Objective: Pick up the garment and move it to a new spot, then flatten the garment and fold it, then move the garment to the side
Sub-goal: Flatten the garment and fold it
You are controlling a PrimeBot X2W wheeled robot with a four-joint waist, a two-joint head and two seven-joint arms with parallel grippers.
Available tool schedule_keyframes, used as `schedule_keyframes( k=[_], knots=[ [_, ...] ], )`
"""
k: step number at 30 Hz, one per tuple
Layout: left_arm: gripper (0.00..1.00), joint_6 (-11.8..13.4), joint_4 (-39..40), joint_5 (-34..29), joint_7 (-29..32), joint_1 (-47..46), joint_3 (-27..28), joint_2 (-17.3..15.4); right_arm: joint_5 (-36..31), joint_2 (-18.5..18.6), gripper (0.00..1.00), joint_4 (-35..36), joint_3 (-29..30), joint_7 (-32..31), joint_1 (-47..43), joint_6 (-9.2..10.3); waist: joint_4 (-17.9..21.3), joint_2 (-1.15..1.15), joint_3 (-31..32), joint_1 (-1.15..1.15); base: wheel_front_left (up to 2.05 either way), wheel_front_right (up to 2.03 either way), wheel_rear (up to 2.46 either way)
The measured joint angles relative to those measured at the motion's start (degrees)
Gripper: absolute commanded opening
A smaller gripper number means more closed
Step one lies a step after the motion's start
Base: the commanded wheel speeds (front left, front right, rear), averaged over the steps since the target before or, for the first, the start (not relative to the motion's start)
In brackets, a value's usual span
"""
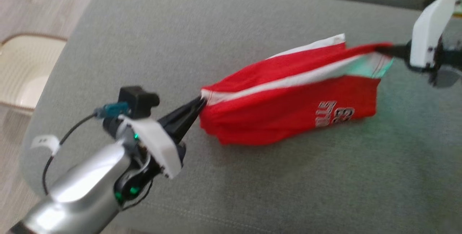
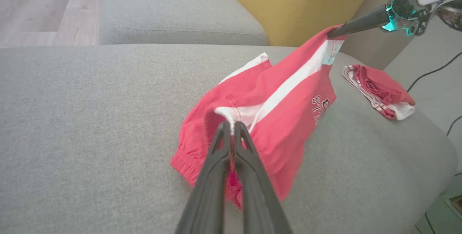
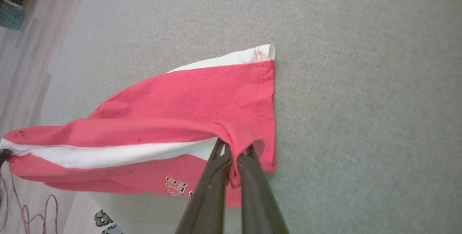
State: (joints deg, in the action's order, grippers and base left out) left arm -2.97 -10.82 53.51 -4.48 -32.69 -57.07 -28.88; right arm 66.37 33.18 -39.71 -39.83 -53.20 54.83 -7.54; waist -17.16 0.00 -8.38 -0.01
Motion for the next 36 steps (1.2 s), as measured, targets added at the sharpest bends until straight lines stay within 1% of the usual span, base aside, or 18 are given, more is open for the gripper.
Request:
schedule_keyframes(
  k=[5,7,9,11,18,19,20,21,22,26,28,30,32,35,36],
  knots=[
    [0.00,-1.26,-5.43,-0.07,-1.04,-4.01,-0.19,4.23,-4.01,-0.63,0.00,-3.30,1.26,0.64,4.36,0.00,-1.80,0.00,-3.90,0.00,0.00,0.00,0.00],
    [0.00,-2.13,-8.02,-0.08,-1.63,-5.52,-0.24,5.91,-5.54,-1.14,0.00,-3.83,1.29,1.23,5.52,0.00,-2.39,0.00,-5.42,0.00,0.00,0.00,0.00],
    [0.00,-2.21,-10.51,-0.08,-2.20,-7.00,-0.27,7.50,-6.90,-1.76,0.00,-4.00,1.30,1.90,6.32,0.00,-2.89,0.00,-6.83,0.00,0.00,0.00,0.00],
    [0.00,-2.85,-12.85,-0.11,-2.58,-8.51,-0.34,8.90,-7.51,-2.24,0.00,-4.42,1.36,2.56,6.90,0.00,-3.31,0.00,-8.11,-0.01,0.00,0.00,0.00],
    [0.00,-3.60,-20.75,-0.63,-4.94,-12.43,-0.43,12.56,-9.96,-2.69,0.00,-5.32,1.15,4.59,7.09,0.00,-4.25,0.00,-11.26,-0.01,0.00,0.00,0.00],
    [0.02,-3.61,-21.78,-0.91,-5.05,-12.77,-0.64,12.90,-10.44,-2.69,0.00,-5.53,1.09,5.05,7.10,0.00,-4.33,0.00,-11.50,0.00,0.00,0.00,0.00],
    [0.44,-3.67,-22.85,-1.16,-5.21,-13.10,-1.11,13.22,-11.02,-2.69,0.11,-6.03,1.10,5.75,7.16,0.00,-4.40,0.00,-11.70,0.00,0.00,0.00,0.00],
    [0.92,-3.68,-23.77,-1.54,-5.25,-13.35,-1.48,13.46,-11.45,-2.75,1.00,-6.49,1.24,6.69,7.20,0.00,-4.45,0.00,-11.86,0.00,0.00,0.00,0.00],
    [1.00,-3.76,-24.65,-1.64,-5.58,-13.47,-1.53,13.74,-11.49,-2.89,1.00,-7.04,1.60,7.50,7.23,0.00,-4.48,0.00,-11.96,0.00,0.00,0.00,0.00],
    [1.00,-3.96,-27.39,-1.64,-6.43,-13.51,-1.51,14.81,-12.21,-4.02,1.00,-7.80,2.42,11.76,7.25,0.00,-4.22,0.00,-11.95,0.00,0.00,0.00,0.00],
    [1.00,-4.09,-28.41,-1.49,-7.02,-13.51,-1.44,14.94,-13.94,-3.96,1.00,-7.73,2.01,14.56,7.20,0.00,-3.97,0.00,-11.66,0.00,0.00,0.00,0.00],
    [1.00,-4.09,-28.92,-1.41,-8.04,-13.51,-0.80,14.93,-14.27,-3.89,1.00,-7.53,2.29,17.66,6.77,0.00,-3.60,0.00,-11.10,0.01,0.00,0.00,0.00],
    [1.00,-3.78,-29.36,-1.34,-8.88,-13.48,0.76,14.92,-14.10,-4.14,1.00,-7.16,3.57,22.30,6.12,0.00,-3.13,0.00,-10.31,0.01,0.00,0.00,0.00],
    [1.00,-2.29,-28.93,-0.54,-9.70,-13.32,4.52,14.80,-13.16,-5.03,1.00,-4.60,4.74,29.25,3.53,0.00,-2.12,0.00,-8.74,0.01,0.00,0.00,0.00],
    [1.00,-1.77,-28.04,-0.37,-9.80,-13.02,6.21,14.65,-13.51,-5.34,1.00,-3.16,4.25,31.73,2.33,0.00,-1.66,0.00,-8.19,0.01,0.00,0.00,0.00]
  ],
)
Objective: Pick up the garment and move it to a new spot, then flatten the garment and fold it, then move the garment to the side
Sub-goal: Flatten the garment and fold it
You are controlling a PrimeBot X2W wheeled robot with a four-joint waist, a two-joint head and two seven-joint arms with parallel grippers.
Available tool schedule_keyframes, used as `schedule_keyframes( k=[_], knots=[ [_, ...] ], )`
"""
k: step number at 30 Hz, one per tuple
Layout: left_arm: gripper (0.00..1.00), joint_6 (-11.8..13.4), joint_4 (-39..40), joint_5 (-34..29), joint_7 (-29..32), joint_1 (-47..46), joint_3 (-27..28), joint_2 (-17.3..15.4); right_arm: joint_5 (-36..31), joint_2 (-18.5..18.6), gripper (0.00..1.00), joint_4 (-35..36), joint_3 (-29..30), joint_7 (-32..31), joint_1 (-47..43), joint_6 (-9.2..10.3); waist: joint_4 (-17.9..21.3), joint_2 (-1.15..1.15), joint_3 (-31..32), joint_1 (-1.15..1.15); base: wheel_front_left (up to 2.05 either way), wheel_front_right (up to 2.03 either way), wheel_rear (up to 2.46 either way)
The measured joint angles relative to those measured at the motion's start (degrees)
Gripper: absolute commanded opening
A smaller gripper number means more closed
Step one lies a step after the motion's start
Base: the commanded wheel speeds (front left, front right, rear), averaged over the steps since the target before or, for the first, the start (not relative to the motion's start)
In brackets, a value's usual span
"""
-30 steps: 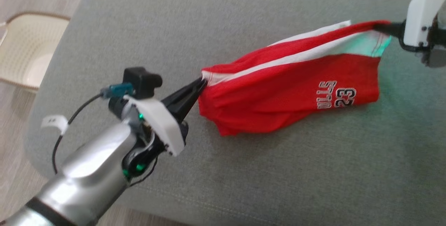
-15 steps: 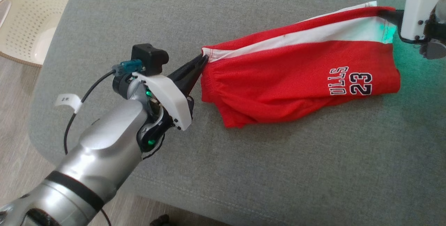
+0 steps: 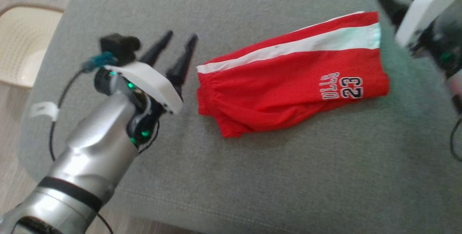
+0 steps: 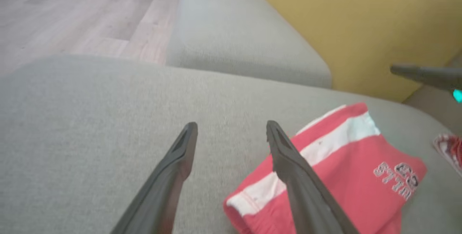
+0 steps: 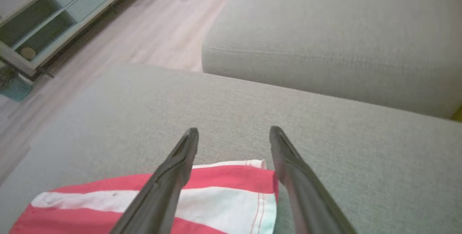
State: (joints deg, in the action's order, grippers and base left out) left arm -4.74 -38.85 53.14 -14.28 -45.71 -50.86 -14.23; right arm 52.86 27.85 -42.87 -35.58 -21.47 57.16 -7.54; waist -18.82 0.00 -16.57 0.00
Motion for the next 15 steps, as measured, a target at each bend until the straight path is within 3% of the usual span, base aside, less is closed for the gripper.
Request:
schedule_keyframes(
  k=[8,11,15],
  knots=[
    [1.00,4.15,13.95,-7.58,-0.02,10.10,15.02,-1.16,-7.79,1.83,1.00,6.13,-4.67,19.13,-8.47,0.00,4.07,0.00,5.18,0.00,0.00,0.00,0.00],
    [1.00,6.30,17.40,-10.60,-0.02,16.08,19.17,-1.18,-12.39,1.93,1.00,5.89,-3.86,25.94,-9.99,0.00,5.71,0.00,7.25,0.00,0.00,0.00,0.00],
    [1.00,7.35,22.05,-14.74,-0.02,21.73,23.32,-0.69,-17.25,0.30,1.00,5.72,-1.83,31.67,-14.10,0.00,7.91,0.00,9.75,0.00,0.00,0.00,0.00]
  ],
)
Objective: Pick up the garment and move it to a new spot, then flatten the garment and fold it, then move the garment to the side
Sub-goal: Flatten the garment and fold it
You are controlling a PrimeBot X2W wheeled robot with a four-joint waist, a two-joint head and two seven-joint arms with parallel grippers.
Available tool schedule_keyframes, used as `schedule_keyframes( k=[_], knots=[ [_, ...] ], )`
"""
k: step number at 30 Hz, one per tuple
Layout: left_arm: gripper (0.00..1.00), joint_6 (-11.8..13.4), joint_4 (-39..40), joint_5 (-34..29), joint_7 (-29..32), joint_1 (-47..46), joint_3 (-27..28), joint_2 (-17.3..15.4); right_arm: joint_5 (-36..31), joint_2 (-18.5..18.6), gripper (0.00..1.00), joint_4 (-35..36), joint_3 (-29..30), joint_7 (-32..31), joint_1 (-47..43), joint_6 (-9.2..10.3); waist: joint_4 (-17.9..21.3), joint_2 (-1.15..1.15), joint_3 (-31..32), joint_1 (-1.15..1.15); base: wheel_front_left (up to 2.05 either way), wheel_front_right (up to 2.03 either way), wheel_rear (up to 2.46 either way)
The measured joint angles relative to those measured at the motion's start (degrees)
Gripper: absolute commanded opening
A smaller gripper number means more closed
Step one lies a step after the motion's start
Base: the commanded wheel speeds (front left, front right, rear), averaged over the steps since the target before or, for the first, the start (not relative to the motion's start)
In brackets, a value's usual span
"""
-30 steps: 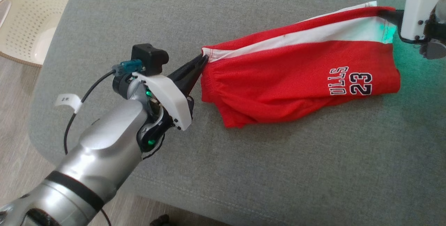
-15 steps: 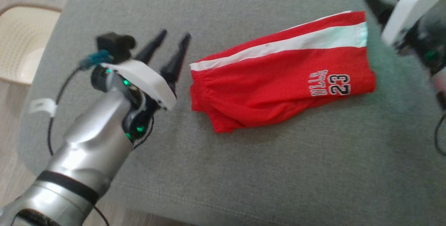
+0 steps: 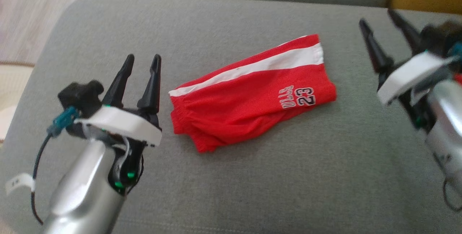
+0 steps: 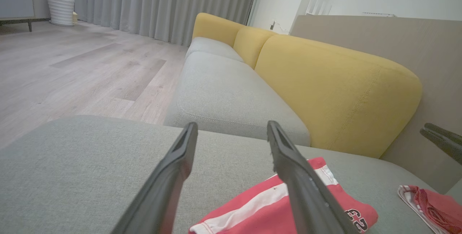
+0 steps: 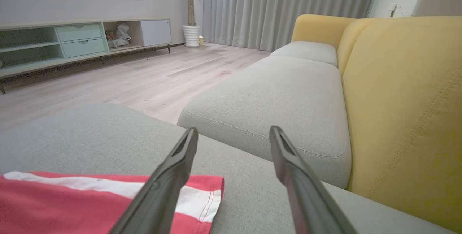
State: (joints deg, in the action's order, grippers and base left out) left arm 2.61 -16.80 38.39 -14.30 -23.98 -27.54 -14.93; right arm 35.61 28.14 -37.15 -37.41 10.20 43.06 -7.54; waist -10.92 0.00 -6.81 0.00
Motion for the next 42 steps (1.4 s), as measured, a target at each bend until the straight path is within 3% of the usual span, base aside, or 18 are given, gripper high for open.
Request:
schedule_keyframes(
  k=[9,19,27,31,38,42],
  knots=[
    [1.00,0.59,5.65,-11.61,-0.01,9.60,5.47,2.03,-12.30,-5.71,1.00,3.18,12.49,3.71,-12.71,0.00,4.20,0.00,3.32,0.00,0.00,0.00,0.00],
    [1.00,0.33,7.50,-19.37,-0.01,17.17,11.56,8.62,-23.95,-14.25,1.00,11.46,25.85,4.17,-27.83,0.00,6.13,0.00,4.41,0.00,0.00,0.00,0.00],
    [1.00,-2.75,7.98,-23.56,-0.01,21.12,15.26,11.37,-29.09,-19.60,1.00,15.90,31.23,1.62,-35.37,0.00,6.15,0.00,3.87,0.00,0.00,0.00,0.00],
    [1.00,-3.71,7.76,-24.49,-0.01,20.24,15.45,11.67,-27.71,-20.69,1.00,17.42,32.73,-0.68,-35.40,0.00,4.90,0.00,2.71,0.00,0.00,0.00,0.00],
    [1.00,-4.21,7.25,-24.63,-0.01,17.85,15.10,12.03,-13.70,-23.87,1.00,18.72,34.39,-10.37,-34.05,0.00,1.73,0.00,-0.08,0.00,0.00,0.00,0.00],
    [1.00,-4.13,7.24,-24.03,-0.01,17.69,12.83,12.09,-5.60,-24.55,1.00,16.77,38.34,-15.92,-30.49,0.00,-0.62,0.00,-1.37,0.00,0.00,0.00,0.00]
  ],
)
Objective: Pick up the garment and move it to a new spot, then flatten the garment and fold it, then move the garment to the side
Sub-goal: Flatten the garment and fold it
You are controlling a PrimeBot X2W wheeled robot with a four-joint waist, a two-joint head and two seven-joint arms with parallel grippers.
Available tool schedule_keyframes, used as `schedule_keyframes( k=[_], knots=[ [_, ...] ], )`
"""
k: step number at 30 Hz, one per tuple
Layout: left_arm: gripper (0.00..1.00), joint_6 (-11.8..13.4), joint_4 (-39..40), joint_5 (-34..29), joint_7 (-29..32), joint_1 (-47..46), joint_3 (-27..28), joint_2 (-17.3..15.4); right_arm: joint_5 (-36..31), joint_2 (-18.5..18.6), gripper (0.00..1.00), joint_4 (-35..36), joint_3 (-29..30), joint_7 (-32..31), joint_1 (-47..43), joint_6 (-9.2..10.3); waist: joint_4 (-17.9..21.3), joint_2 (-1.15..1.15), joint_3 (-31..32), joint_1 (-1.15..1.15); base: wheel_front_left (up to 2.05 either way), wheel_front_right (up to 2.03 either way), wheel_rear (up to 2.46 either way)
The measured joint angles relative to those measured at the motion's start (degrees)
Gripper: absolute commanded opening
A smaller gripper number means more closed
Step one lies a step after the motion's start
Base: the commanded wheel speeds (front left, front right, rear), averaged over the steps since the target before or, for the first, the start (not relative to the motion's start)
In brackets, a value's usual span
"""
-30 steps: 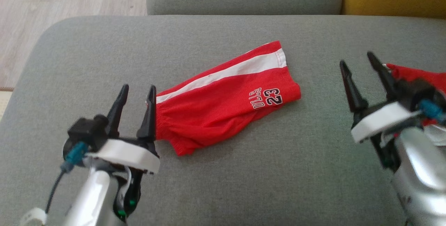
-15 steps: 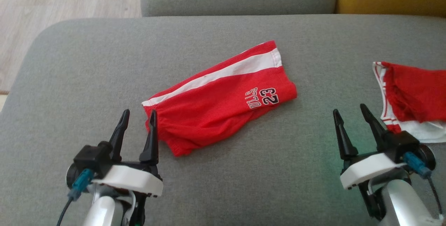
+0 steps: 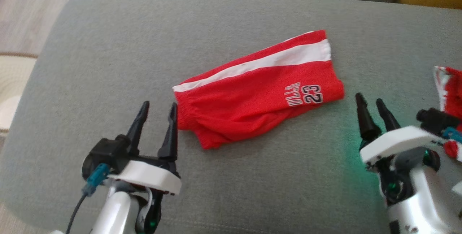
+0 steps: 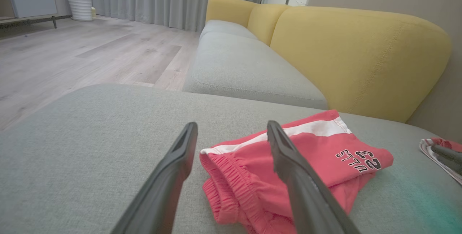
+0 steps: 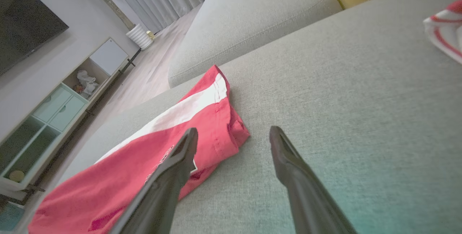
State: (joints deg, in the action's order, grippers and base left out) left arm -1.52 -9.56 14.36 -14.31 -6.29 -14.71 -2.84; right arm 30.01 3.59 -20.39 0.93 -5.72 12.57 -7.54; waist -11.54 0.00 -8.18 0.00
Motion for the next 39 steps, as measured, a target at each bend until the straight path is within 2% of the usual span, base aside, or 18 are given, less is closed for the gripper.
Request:
schedule_keyframes(
  k=[6,12,20,26,27,28,33,39],
  knots=[
    [1.00,1.13,0.02,1.33,0.00,-1.62,-3.21,0.09,6.99,-0.29,1.00,-9.58,5.73,-6.37,5.22,0.00,-3.94,0.00,-1.44,0.00,0.00,0.00,0.00],
    [1.00,2.14,0.31,2.05,0.00,-2.04,-5.91,0.10,9.07,-0.32,1.00,-17.61,8.13,-7.08,11.09,0.00,-7.22,0.00,-2.49,0.00,0.00,0.00,0.00],
    [1.00,3.09,1.23,2.45,0.00,-2.26,-7.05,0.10,9.82,0.67,1.00,-25.05,8.44,-7.08,17.71,0.00,-9.39,0.00,-3.66,0.00,0.00,0.00,0.00],
    [1.00,3.41,1.33,3.07,0.00,-2.43,-7.05,0.10,11.05,1.15,1.00,-28.69,5.98,-7.05,21.09,0.00,-9.88,0.00,-4.17,0.00,0.00,0.00,0.00],
    [1.00,3.54,1.33,3.04,0.00,-2.57,-7.04,0.11,11.40,1.24,0.38,-28.97,5.26,-7.05,21.44,0.00,-9.93,0.00,-4.23,0.00,0.00,0.00,0.00],
    [1.00,3.54,1.33,3.04,0.00,-2.72,-7.04,0.11,11.43,1.31,0.00,-29.36,4.52,-7.04,21.86,0.00,-9.96,0.00,-4.27,0.00,0.00,0.00,0.00],
    [1.00,3.85,1.32,3.45,0.00,-3.53,-6.82,0.11,12.27,0.82,0.00,-29.78,1.41,-4.92,22.65,0.00,-9.73,0.00,-4.15,0.00,0.00,0.00,0.00],
    [1.00,4.04,1.29,3.42,0.00,-3.52,-6.46,0.11,10.66,0.24,0.00,-30.58,2.54,0.35,22.15,0.00,-8.24,0.00,-3.40,0.00,0.00,0.00,0.00]
  ],
)
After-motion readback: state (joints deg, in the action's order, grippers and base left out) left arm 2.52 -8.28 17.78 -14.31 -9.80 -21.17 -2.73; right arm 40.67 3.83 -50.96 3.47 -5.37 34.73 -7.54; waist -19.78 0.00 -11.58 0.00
